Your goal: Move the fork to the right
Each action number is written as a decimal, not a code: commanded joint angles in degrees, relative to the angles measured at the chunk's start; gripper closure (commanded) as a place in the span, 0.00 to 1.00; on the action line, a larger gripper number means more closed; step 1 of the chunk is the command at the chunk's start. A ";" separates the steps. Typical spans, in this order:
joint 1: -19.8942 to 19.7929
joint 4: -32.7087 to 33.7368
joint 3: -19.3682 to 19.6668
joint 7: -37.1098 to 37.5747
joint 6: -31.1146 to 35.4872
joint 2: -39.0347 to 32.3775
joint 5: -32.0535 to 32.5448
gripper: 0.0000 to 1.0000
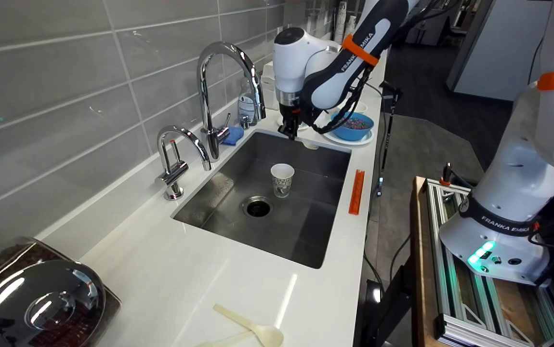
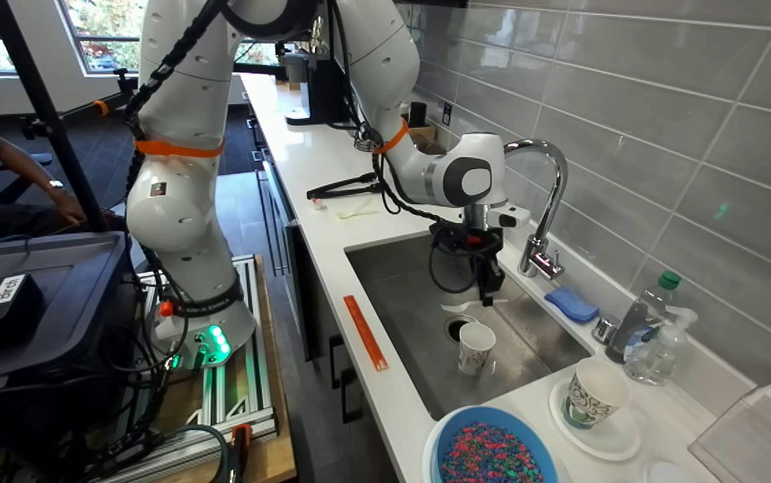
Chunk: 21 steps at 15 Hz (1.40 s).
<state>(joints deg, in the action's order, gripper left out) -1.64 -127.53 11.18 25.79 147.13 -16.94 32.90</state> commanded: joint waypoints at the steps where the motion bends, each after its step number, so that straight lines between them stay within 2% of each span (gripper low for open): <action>1: -2.13 3.61 0.83 -6.34 0.81 -3.12 -4.28 0.97; 8: -5.70 9.75 0.73 -20.28 0.80 -8.31 -9.98 0.97; 15: -9.63 15.92 -0.37 -29.06 0.35 -12.97 -15.18 0.97; 16: -7.15 13.49 1.53 -25.98 0.00 -10.78 -12.64 0.88; 21: -8.27 15.23 1.03 -27.86 -0.08 -12.17 -14.28 0.88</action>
<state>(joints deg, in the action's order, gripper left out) -10.51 -112.41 11.56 -1.56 147.13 -29.04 19.28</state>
